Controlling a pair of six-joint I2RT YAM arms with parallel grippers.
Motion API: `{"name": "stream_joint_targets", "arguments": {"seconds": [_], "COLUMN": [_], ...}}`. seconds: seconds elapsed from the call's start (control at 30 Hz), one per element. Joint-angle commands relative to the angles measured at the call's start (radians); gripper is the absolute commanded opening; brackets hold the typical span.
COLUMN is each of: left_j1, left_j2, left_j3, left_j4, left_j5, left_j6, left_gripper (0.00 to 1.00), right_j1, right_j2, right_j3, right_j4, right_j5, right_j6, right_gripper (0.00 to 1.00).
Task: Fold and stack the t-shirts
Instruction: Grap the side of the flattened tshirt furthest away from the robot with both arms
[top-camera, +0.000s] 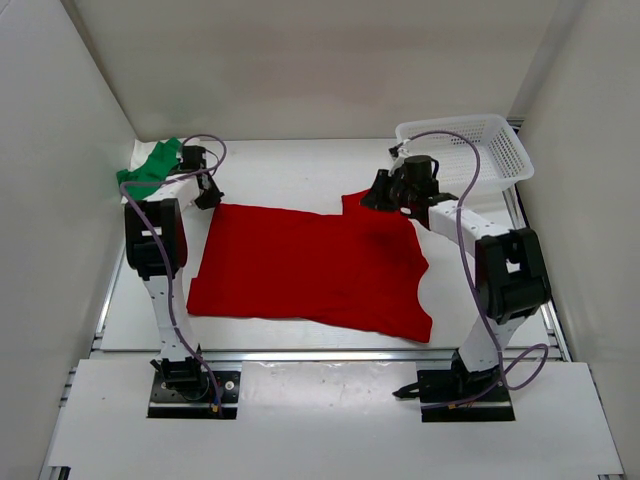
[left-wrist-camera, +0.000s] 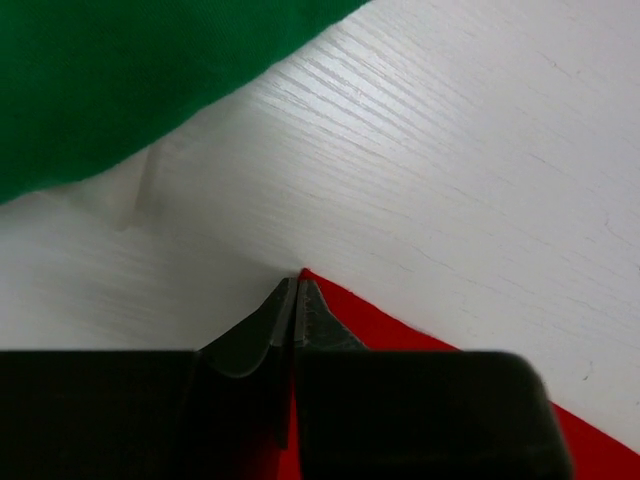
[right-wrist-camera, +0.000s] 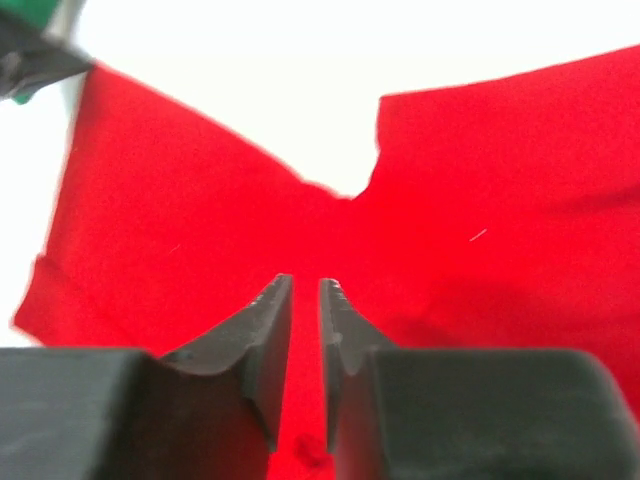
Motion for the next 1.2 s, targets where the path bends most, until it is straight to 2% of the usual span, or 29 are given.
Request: {"name": "stream_joint_targets", "arguments": {"seconds": [0.0,0.07,0.1,0.3,0.43,0.6,0.7,1.0,1.17], "left_j1": [0.003,0.004,0.007,0.009,0.009,0.013,0.015,0.014,0.015], "left_j2": [-0.015,-0.016,-0.031,-0.093,-0.119,-0.148,-0.163,-0.17,-0.165], "left_j3": [0.024,0.009,-0.014,-0.076,-0.086,-0.103,-0.119,-0.132,-0.123], "left_j4": [-0.006,0.014,0.039,0.106,0.114,0.125,0.129,0.149,0.149], "left_j5": [-0.014,0.008,0.026,0.054,0.063,0.069,0.074,0.083,0.084], "left_j6": [0.003,-0.01,-0.023,-0.04,-0.04,-0.035,-0.038,-0.055,-0.055], "left_gripper": [0.11,0.01,0.0,0.0,0.0,0.0,0.0,0.0,0.0], "right_j1": [-0.039,-0.042,-0.045,-0.058,-0.056,-0.055,-0.053,-0.045,-0.052], "right_j2": [0.072,0.118,0.156,0.299,0.397,0.502,0.551,0.715,0.776], "right_j3": [0.082,0.157,0.2,0.387,0.547,0.665,0.704,0.983,1.089], "right_j4": [-0.022,-0.094,-0.146,-0.264,-0.361,-0.436,-0.456,-0.578,-0.659], "right_j5": [0.1,0.148,0.18,0.324,0.424,0.513,0.511,0.541,0.522], "right_j6": [-0.075,-0.106,-0.133,-0.187,-0.228,-0.238,-0.244,-0.25,-0.232], "right_gripper": [0.18,0.22,0.23,0.3,0.32,0.33,0.36,0.38,0.31]}}
